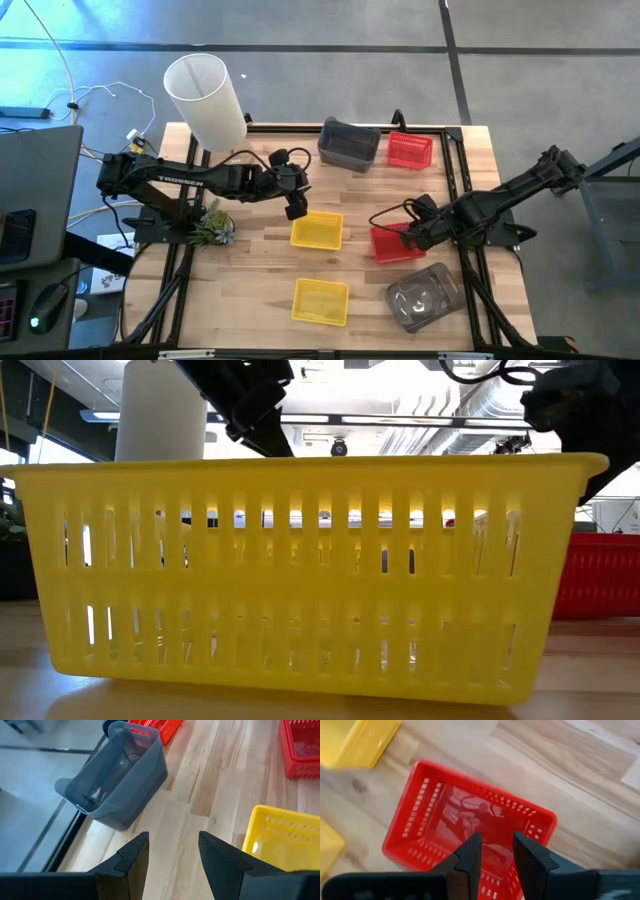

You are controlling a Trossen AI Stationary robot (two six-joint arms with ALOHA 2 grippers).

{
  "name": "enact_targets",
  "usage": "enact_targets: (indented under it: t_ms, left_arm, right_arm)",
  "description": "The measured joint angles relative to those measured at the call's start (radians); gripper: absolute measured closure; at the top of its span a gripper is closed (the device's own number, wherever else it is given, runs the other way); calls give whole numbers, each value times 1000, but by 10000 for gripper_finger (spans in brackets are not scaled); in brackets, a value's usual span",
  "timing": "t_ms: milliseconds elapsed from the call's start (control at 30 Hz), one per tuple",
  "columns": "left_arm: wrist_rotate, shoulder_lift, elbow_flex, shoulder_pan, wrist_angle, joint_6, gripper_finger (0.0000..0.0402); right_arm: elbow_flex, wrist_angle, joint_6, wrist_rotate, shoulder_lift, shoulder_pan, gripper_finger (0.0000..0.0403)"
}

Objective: Stack baskets by color
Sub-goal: Stack the bottom black bin on the stacked black bin

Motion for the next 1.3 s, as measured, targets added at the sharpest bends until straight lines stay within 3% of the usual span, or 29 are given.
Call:
enact_targets:
  t_ms: [233, 600, 1033, 1300]
  left_arm:
    - [26, 0, 0, -2, -24, -96, 245]
    - [88, 0, 0, -2, -24, -256, 245]
    - [168, 0, 0, -2, -24, -273, 245]
    - [172, 0, 0, -2, -27, -266, 245]
  right_arm:
    - [0, 71, -158, -54, 0, 2, 306]
    - [0, 336, -533, -111, 0, 2, 306]
    - [6, 477, -674, -178, 1, 2, 306]
    - [146, 432, -778, -174, 30, 21, 306]
